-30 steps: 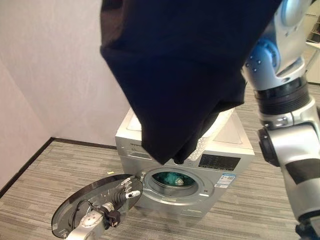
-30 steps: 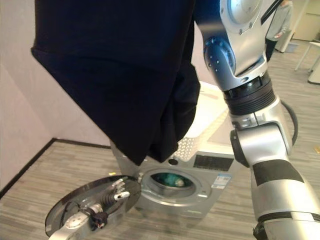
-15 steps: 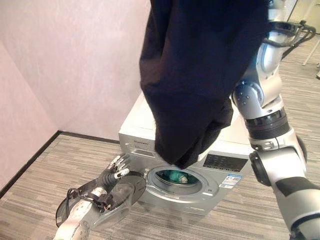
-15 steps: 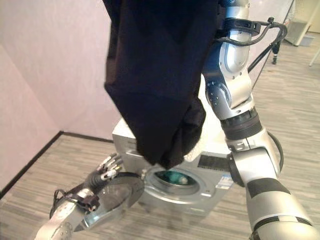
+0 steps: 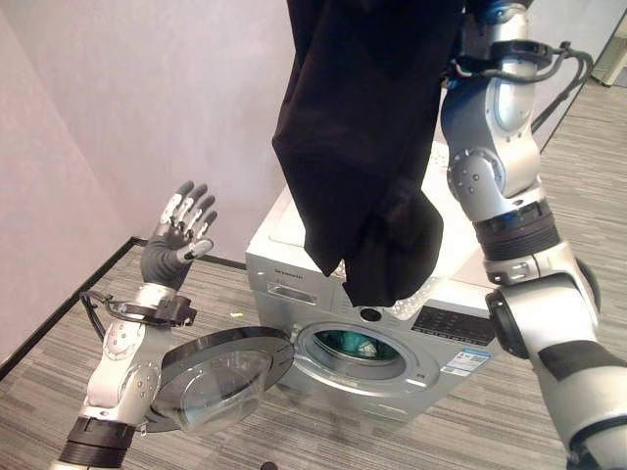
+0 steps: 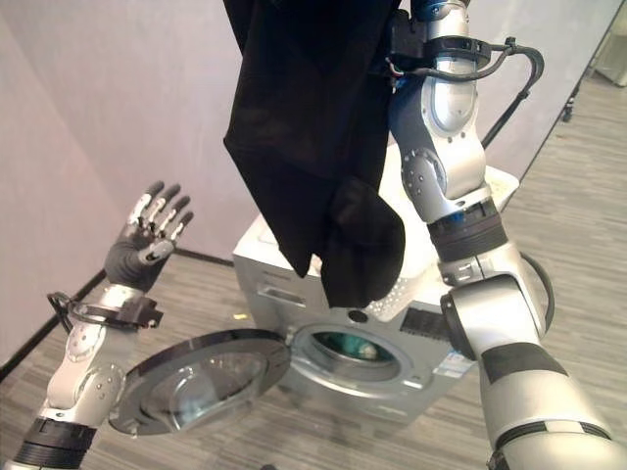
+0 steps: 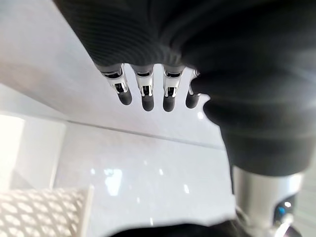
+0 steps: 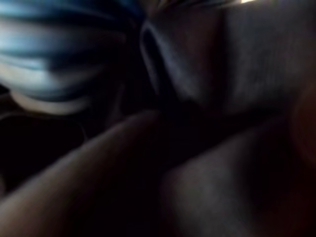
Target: Grab the laundry basket,head to the washer,open it,put in the laundry and shut it.
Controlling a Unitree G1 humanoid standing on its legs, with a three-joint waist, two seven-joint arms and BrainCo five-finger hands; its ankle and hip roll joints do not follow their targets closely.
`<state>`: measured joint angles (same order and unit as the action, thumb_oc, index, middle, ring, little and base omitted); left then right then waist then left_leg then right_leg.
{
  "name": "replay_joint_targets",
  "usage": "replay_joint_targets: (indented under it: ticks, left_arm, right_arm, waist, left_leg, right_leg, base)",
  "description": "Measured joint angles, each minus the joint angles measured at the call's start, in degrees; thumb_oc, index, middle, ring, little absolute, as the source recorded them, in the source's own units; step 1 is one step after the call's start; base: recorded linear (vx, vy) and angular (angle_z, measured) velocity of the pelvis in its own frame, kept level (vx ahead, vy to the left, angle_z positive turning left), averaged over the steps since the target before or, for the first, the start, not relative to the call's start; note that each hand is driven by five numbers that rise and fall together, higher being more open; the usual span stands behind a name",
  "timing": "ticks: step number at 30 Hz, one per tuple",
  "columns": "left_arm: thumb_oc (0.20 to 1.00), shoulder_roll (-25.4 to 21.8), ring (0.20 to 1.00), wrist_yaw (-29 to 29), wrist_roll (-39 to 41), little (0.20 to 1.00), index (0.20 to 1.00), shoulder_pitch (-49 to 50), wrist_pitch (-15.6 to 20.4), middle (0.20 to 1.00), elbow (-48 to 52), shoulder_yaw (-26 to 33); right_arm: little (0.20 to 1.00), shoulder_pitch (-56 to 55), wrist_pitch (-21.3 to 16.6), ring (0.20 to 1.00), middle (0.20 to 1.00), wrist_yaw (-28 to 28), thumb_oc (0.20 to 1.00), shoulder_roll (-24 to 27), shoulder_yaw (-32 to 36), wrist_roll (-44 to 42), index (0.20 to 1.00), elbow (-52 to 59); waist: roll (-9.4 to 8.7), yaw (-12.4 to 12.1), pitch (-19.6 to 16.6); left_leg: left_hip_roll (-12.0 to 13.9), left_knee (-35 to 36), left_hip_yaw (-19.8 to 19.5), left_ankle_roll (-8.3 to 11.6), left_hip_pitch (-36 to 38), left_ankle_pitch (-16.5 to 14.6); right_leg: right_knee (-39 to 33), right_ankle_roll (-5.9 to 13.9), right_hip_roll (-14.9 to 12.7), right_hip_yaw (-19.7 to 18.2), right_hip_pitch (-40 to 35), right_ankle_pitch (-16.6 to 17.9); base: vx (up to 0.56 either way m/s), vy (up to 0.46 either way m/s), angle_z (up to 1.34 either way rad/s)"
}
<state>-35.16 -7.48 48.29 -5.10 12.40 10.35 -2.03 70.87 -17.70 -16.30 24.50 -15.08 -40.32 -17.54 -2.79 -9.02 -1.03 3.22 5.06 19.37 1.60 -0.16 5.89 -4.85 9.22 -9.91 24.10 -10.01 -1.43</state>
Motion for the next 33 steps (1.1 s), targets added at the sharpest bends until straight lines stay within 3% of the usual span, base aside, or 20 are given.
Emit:
replay_joint_targets:
  ticks: [1,6,8,9,11,14,16,19,27,33]
  left_arm:
    - [1.0,0.0,1.0,0.0,0.0,1.0,1.0,-0.1,0.0,1.0,0.2,-0.1]
    - [1.0,-12.3,1.0,-1.1,-1.4,1.0,1.0,-6.1,0.1,1.0,4.4,-1.3]
    - [1.0,-13.8,1.0,-1.1,-0.9,1.0,1.0,-9.9,0.5,1.0,4.5,-1.2]
    - [1.0,-17.5,1.0,-1.1,-0.7,1.0,1.0,-11.4,0.5,1.0,5.1,-1.7]
    - [1.0,-20.5,1.0,-1.2,1.3,1.0,1.0,-12.4,1.1,1.0,7.2,-2.3]
    - [1.0,-23.2,1.0,-2.3,1.3,1.0,1.0,-16.2,1.2,1.0,9.7,-8.5]
    - [1.0,-23.7,1.0,-2.8,1.4,1.0,1.0,-17.9,1.2,1.0,10.2,-9.5]
    - [1.0,-28.7,1.0,-3.9,3.1,1.0,1.0,-19.7,0.5,1.0,11.0,-14.6]
    - [1.0,-29.9,1.0,-4.7,5.2,1.0,1.0,-19.4,-1.2,1.0,10.1,-16.3]
    - [1.0,-28.5,1.0,-3.8,5.7,1.0,1.0,-12.4,-1.7,1.0,8.8,-13.7]
  right_arm:
    - [0.2,0.1,0.0,0.2,0.2,0.2,0.2,0.0,-0.2,0.0,0.2,-0.5]
    - [0.2,1.8,0.6,0.2,0.2,1.2,0.2,0.1,-1.7,-2.3,0.2,-9.0]
    - [0.2,1.8,0.7,0.2,0.2,1.5,0.2,0.1,-1.9,-2.5,0.2,-9.7]
    - [0.2,1.8,0.7,0.2,0.2,1.5,0.2,0.1,-2.1,-2.8,0.2,-9.6]
    - [0.2,1.8,0.6,0.2,0.2,1.6,0.2,0.5,-2.9,-3.3,0.2,-9.5]
    - [0.2,2.0,0.7,0.2,0.2,1.8,0.2,0.7,-4.1,-4.5,0.2,-9.6]
    - [0.2,2.0,0.6,0.2,0.2,2.8,0.2,0.5,-4.2,-5.0,0.2,-9.6]
    - [0.2,2.2,0.6,0.2,0.2,3.2,0.2,0.2,-5.2,-6.2,0.2,-9.6]
    - [0.2,2.2,0.6,0.2,0.2,3.9,0.2,-1.3,-6.6,-7.3,0.2,-7.4]
    - [0.2,2.2,0.5,0.2,0.2,3.9,0.2,-1.6,-6.7,-7.3,0.2,-1.8]
  waist:
    - [0.04,0.0,0.0]
    - [0.15,-0.5,0.2]
    - [0.33,-1.3,0.3]
    - [0.33,-1.4,0.3]
    - [0.43,-1.6,0.3]
    - [0.43,-2.0,0.3]
    - [0.55,-2.2,0.3]
    - [0.86,-2.2,0.2]
    - [1.94,-2.4,0.1]
    - [2.36,-2.5,0.2]
  left_leg:
    - [0.0,0.0,0.0,0.0,0.0,0.0]
    - [0.1,0.0,0.0,0.04,0.0,0.0]
    - [0.1,0.0,-0.1,0.04,-0.1,0.0]
    - [0.0,0.0,-0.2,0.04,-0.3,0.0]
    - [-0.2,0.0,-0.5,0.03,-0.4,0.0]
    - [-0.3,0.0,-1.2,0.06,-0.8,0.0]
    - [-0.3,0.0,-1.3,0.07,-0.8,0.1]
    - [-0.3,0.0,-1.3,0.12,-0.8,0.1]
    - [-0.2,0.0,-1.3,0.24,-0.8,0.2]
    - [-0.3,0.0,-1.3,0.25,-0.9,0.2]
  right_leg:
    - [0.0,0.0,0.0,0.0,0.0,0.0]
    - [0.0,0.01,0.0,0.0,0.0,-0.1]
    - [0.0,0.01,0.0,0.0,0.1,-0.1]
    - [0.0,0.0,0.1,0.1,0.1,-0.1]
    - [0.0,0.01,0.0,0.3,0.0,-0.2]
    - [0.0,0.05,0.0,0.6,0.1,-0.3]
    - [0.0,0.1,0.0,0.7,0.1,-0.3]
    - [0.0,0.05,0.0,0.7,0.0,-0.4]
    - [0.0,-0.07,0.1,0.8,0.0,-0.6]
    - [0.0,-0.15,0.2,0.7,0.1,-0.7]
  base:
    - [0.0,0.0,0.0]
    - [0.0,0.0,0.0]
    - [0.0,0.0,0.0]
    - [0.02,0.008,0.04]
    - [0.02,0.011,0.1]
    - [0.01,0.008,0.1]
    - [0.0,0.005,0.02]
    - [0.0,0.0,0.0]
    - [0.0,0.0,0.0]
    - [0.0,0.0,0.0]
